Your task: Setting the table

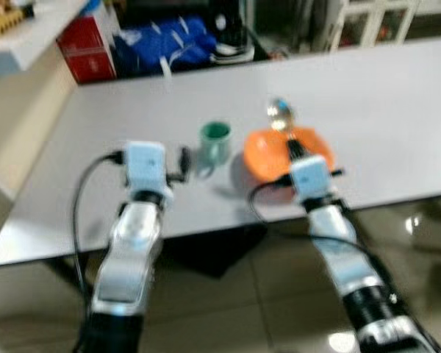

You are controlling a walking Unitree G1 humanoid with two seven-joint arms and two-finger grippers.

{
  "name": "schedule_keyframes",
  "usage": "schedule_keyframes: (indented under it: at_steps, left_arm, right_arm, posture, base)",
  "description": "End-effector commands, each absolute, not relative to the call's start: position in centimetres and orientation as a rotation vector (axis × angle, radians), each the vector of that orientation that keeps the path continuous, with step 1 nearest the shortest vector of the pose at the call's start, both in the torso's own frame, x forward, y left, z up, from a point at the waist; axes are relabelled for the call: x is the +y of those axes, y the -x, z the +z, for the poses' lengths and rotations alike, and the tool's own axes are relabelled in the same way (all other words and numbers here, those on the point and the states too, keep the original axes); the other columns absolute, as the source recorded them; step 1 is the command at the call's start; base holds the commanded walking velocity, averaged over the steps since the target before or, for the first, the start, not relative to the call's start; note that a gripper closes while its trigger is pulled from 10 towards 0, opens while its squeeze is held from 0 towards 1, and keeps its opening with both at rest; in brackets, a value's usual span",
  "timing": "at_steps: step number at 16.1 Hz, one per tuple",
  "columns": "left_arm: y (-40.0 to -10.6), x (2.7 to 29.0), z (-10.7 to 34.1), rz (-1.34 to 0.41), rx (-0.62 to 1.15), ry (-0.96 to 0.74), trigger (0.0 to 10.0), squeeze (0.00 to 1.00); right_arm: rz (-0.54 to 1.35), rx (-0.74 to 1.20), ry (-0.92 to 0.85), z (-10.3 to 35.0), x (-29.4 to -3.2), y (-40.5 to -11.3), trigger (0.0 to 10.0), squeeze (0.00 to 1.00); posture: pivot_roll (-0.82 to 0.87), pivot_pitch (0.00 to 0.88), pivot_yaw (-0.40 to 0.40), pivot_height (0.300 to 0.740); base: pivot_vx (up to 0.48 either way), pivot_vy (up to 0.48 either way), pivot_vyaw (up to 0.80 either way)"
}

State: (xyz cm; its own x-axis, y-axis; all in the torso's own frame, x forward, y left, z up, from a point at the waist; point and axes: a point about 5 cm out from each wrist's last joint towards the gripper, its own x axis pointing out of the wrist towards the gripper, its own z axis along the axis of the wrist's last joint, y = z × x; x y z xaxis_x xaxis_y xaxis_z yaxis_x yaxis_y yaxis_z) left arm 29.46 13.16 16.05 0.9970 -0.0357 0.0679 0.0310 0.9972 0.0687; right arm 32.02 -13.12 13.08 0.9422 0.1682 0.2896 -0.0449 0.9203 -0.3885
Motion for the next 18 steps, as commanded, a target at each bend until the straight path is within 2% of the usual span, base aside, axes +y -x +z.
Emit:
schedule_keyframes:
  at_steps: [1,11,12,13,18]
  left_arm:
    - [-29.5,14.0,16.3,-0.008,-0.077,-0.083,10.0,0.0]
    - [-29.4,13.8,16.2,-0.014,-0.074,-0.062,10.0,0.0]
    - [-29.3,13.8,16.2,-0.01,-0.074,-0.041,10.0,0.0]
    - [-29.2,13.9,16.2,-0.008,-0.075,-0.041,10.0,0.0]
    - [-29.1,13.9,16.3,-0.017,-0.076,-0.048,10.0,0.0]
  right_arm:
    - [0.133,-0.348,0.379,13.5,-12.2,-32.0,0.0,0.17]
    - [0.132,-0.341,0.371,13.6,-12.3,-32.1,0.0,0.16]
    - [0.123,-0.331,0.368,13.6,-12.4,-32.2,0.0,0.06]
    - [0.104,-0.329,0.362,14.0,-12.7,-32.4,10.0,0.0]
    - [0.041,-0.371,0.314,17.0,-13.6,-33.6,10.0,0.0]
  posture:
    - [-0.17,0.0,0.106,0.74]
    - [-0.17,0.0,0.105,0.74]
    - [-0.17,0.0,0.105,0.74]
    - [-0.17,0.0,0.103,0.74]
    - [-0.17,0.0,0.103,0.74]
  base:
    - [0.277,-0.386,0.0]
    - [0.277,-0.389,0.0]
    - [0.0,0.0,0.0]
    - [0.0,0.0,0.0]
    - [0.0,0.0,0.0]
